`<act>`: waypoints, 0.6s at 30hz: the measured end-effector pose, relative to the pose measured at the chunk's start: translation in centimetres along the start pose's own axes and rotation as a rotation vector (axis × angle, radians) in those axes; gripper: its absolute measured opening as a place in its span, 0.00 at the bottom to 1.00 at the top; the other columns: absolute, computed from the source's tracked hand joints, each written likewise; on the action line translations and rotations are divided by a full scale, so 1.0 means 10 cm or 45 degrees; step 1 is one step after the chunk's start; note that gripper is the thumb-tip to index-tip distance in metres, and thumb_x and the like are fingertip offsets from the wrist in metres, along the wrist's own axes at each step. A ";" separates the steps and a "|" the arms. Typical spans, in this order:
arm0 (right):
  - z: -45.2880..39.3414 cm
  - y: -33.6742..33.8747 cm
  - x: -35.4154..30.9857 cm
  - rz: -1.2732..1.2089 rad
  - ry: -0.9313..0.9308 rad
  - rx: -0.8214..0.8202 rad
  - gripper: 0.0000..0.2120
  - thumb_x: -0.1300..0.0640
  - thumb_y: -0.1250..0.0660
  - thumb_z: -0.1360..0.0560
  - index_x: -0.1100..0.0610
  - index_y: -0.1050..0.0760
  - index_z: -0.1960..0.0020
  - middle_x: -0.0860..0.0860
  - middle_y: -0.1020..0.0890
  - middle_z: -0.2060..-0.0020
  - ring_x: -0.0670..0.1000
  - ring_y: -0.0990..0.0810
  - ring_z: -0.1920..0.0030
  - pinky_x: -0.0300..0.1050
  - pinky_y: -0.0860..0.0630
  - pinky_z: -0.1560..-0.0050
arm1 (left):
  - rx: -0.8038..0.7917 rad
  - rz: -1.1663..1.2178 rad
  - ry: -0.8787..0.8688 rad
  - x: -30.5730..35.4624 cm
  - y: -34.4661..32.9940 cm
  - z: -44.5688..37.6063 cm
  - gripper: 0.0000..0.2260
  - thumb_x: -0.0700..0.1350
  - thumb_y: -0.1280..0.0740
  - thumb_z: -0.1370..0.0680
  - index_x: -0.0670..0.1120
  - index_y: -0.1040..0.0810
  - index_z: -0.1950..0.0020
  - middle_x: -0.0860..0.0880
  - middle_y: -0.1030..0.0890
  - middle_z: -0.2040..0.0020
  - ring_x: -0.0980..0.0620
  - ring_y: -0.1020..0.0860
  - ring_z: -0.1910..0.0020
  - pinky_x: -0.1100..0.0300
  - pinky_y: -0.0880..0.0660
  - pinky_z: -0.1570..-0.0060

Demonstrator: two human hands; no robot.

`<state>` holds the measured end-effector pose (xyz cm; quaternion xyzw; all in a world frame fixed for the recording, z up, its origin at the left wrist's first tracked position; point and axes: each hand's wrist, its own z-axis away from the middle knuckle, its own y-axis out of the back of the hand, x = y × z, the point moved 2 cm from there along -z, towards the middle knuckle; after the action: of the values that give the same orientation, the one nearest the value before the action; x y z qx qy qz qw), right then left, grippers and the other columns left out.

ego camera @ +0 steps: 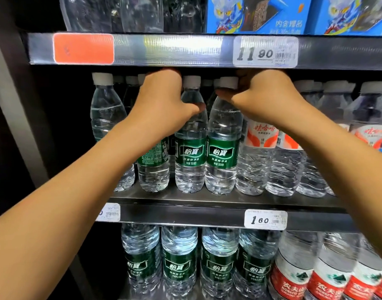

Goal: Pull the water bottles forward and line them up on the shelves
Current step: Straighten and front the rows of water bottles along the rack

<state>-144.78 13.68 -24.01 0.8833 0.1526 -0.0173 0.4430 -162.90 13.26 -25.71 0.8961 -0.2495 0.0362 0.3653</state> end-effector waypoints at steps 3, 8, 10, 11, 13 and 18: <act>0.01 0.01 0.00 -0.020 0.007 -0.007 0.25 0.40 0.37 0.22 0.62 0.19 0.42 0.60 0.17 0.46 0.60 0.22 0.44 0.54 0.24 0.44 | 0.042 -0.019 -0.023 0.00 -0.02 0.01 0.25 0.58 0.25 0.30 0.42 0.33 0.71 0.46 0.30 0.73 0.49 0.34 0.72 0.56 0.37 0.73; 0.03 0.01 0.00 -0.051 0.010 0.004 0.25 0.41 0.37 0.22 0.63 0.20 0.42 0.61 0.17 0.47 0.61 0.21 0.45 0.55 0.23 0.44 | 0.028 0.000 -0.044 -0.02 -0.01 -0.01 0.26 0.58 0.26 0.29 0.42 0.34 0.71 0.47 0.32 0.73 0.50 0.37 0.73 0.56 0.39 0.72; 0.03 0.01 -0.01 -0.034 0.009 0.003 0.25 0.41 0.37 0.21 0.63 0.19 0.43 0.61 0.17 0.48 0.61 0.21 0.46 0.54 0.23 0.46 | 0.045 -0.009 -0.054 -0.02 -0.02 -0.01 0.26 0.59 0.26 0.29 0.39 0.30 0.69 0.44 0.30 0.72 0.48 0.35 0.71 0.54 0.36 0.70; 0.03 0.01 -0.01 -0.025 0.010 0.004 0.25 0.41 0.38 0.21 0.64 0.19 0.44 0.61 0.17 0.49 0.61 0.21 0.46 0.54 0.23 0.46 | 0.057 -0.013 -0.060 -0.02 -0.03 0.00 0.26 0.59 0.25 0.29 0.37 0.28 0.68 0.42 0.28 0.71 0.47 0.33 0.71 0.53 0.34 0.70; 0.03 0.01 0.00 -0.016 0.010 -0.002 0.24 0.43 0.37 0.21 0.64 0.19 0.45 0.62 0.17 0.49 0.62 0.21 0.47 0.54 0.23 0.47 | 0.077 -0.022 -0.065 -0.02 -0.04 0.00 0.26 0.59 0.25 0.30 0.36 0.26 0.67 0.41 0.25 0.70 0.45 0.30 0.70 0.52 0.31 0.69; 0.05 -0.04 0.01 -0.090 0.027 0.044 0.26 0.44 0.37 0.22 0.67 0.21 0.42 0.65 0.18 0.47 0.63 0.20 0.46 0.57 0.22 0.47 | 0.108 -0.050 -0.053 -0.01 -0.04 0.04 0.25 0.57 0.25 0.30 0.37 0.27 0.68 0.42 0.24 0.71 0.43 0.26 0.69 0.52 0.30 0.71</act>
<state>-144.75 13.58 -24.64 0.8850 0.1880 -0.0261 0.4251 -162.87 13.33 -26.27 0.9161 -0.2376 0.0208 0.3224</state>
